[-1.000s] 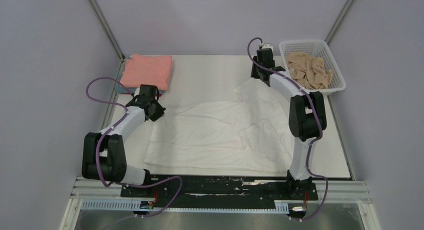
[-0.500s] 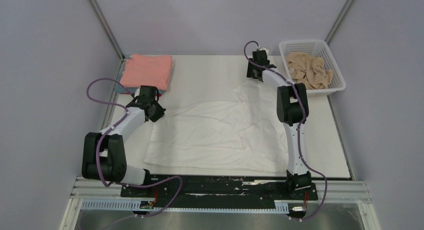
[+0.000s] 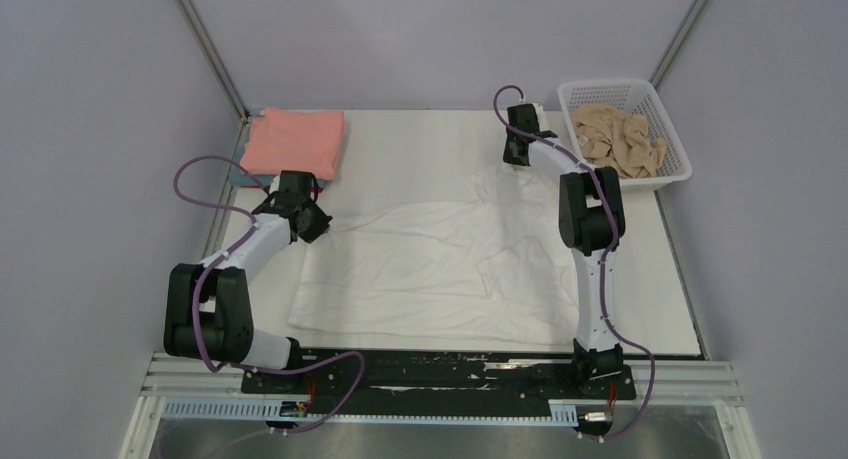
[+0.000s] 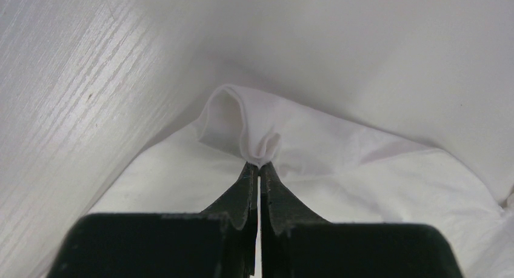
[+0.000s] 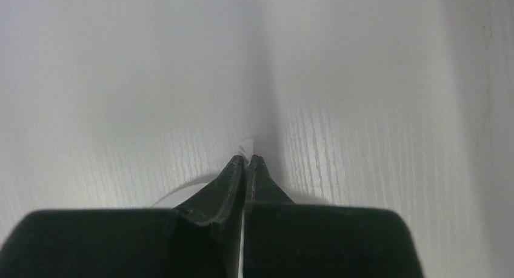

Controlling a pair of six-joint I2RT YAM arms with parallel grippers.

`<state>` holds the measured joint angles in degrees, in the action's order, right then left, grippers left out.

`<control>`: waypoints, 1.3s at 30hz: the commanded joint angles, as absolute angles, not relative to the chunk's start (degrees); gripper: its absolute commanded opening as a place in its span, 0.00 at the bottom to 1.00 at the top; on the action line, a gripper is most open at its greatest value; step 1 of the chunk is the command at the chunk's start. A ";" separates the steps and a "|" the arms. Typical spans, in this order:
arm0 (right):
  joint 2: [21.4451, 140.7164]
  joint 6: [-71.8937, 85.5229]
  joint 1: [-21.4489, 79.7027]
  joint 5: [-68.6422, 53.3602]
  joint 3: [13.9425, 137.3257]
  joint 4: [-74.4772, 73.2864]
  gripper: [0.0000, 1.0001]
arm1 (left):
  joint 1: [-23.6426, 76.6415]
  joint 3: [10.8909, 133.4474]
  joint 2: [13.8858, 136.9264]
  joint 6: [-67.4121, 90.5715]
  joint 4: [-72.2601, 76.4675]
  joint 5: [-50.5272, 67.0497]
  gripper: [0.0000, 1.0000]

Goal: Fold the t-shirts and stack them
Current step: Fold the other side of the tshirt into a rectangle

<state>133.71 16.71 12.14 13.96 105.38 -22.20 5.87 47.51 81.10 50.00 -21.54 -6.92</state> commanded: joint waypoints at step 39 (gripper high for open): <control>48.16 28.82 27.86 18.82 51.20 -50.18 0.00 | 5.97 31.52 59.39 52.39 -23.43 -5.58 0.00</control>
